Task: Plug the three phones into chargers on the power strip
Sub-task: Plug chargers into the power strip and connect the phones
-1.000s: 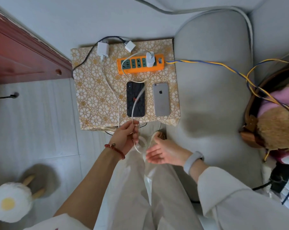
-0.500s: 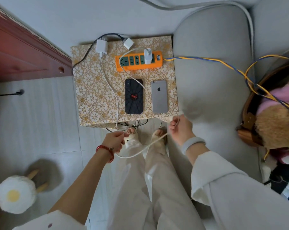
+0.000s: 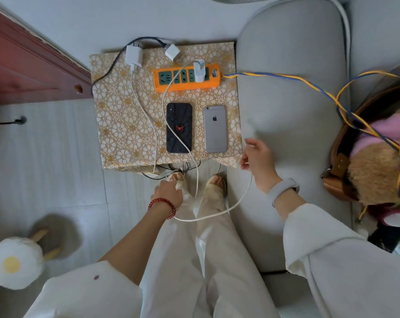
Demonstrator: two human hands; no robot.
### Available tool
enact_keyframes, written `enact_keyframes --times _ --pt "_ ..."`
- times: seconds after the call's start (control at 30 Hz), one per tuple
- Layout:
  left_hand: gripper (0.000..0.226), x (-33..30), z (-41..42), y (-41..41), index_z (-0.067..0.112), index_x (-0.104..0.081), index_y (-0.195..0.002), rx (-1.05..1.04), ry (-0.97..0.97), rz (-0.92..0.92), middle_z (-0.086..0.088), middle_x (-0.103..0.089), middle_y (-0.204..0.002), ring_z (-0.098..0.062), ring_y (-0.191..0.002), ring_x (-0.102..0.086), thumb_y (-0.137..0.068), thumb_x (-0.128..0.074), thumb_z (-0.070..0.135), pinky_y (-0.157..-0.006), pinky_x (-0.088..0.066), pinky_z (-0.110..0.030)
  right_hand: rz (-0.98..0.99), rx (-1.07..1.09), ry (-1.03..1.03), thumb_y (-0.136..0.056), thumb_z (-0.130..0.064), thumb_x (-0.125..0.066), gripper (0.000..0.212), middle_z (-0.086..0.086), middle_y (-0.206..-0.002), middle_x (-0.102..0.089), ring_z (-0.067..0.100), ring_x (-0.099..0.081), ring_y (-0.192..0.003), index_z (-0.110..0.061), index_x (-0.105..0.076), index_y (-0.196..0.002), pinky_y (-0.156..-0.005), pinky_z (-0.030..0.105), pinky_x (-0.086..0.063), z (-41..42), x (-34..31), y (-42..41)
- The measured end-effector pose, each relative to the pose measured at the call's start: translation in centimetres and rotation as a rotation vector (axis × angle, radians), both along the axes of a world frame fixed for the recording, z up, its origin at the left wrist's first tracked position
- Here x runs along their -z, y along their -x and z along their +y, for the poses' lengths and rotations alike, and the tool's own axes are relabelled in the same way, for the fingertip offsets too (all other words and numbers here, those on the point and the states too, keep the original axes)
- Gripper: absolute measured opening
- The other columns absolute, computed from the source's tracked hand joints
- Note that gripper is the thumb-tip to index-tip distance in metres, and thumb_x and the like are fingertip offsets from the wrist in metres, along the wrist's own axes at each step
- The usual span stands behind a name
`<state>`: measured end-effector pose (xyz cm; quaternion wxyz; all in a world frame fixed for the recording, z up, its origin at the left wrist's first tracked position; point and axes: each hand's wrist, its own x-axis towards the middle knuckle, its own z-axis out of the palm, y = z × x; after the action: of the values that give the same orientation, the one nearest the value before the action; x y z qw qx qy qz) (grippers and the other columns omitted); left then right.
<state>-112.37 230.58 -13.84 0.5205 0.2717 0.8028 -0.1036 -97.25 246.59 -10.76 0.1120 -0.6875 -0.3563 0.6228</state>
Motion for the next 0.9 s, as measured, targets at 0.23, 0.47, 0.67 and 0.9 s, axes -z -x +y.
enact_keyframes --times 0.23,0.47,0.67,0.9 --pt "0.035 0.4 6.8 -0.5 0.006 -0.05 -0.124 -0.22 -0.398 0.041 -0.018 -0.048 -0.132 -0.033 -0.115 -0.052 -0.091 -0.041 0.015 -0.095 -0.045 -0.042 -0.216 -0.312 -0.188 -0.095 -0.015 -0.037 0.022 0.005 -0.074 -0.058 0.025 -0.052 -0.07 -0.007 -0.057 -0.098 -0.063 0.028 -0.037 -2.5 2.7 0.0" --pt "0.042 4.5 13.0 -2.7 0.001 -0.041 -0.127 -0.183 -0.405 0.106 -0.021 -0.037 -0.132 -0.038 -0.12 -0.04 -0.089 -0.045 0.02 -0.102 -0.035 -0.044 -0.348 -0.268 -0.261 -0.094 -0.008 -0.033 0.03 0.02 -0.118 -0.061 0.037 -0.055 -0.107 -0.002 -0.052 -0.116 -0.084 0.036 -0.043 -3.1 5.4 0.9" --pt "0.083 6.3 14.9 -5.9 0.001 -0.029 -0.13 -0.184 -0.306 0.365 -0.017 -0.032 -0.132 -0.034 -0.121 -0.033 -0.072 -0.068 0.046 -0.091 -0.041 -0.046 -0.363 -0.361 -0.273 -0.093 -0.012 -0.033 0.034 0.015 -0.124 -0.059 0.036 -0.054 -0.112 -0.009 -0.047 -0.125 -0.086 0.035 -0.043 -2.5 5.4 -0.1" --pt "0.066 5.9 16.3 -5.1 0.002 -0.031 -0.12 -0.395 -0.357 0.21 -0.017 -0.044 -0.127 -0.032 -0.114 -0.045 -0.072 -0.072 0.022 -0.087 -0.046 -0.042 -0.394 -0.352 -0.421 -0.096 -0.022 -0.037 0.027 0.018 -0.094 -0.069 0.039 -0.058 -0.091 -0.006 -0.058 -0.097 -0.069 0.037 -0.039 -3.4 5.1 -0.8"
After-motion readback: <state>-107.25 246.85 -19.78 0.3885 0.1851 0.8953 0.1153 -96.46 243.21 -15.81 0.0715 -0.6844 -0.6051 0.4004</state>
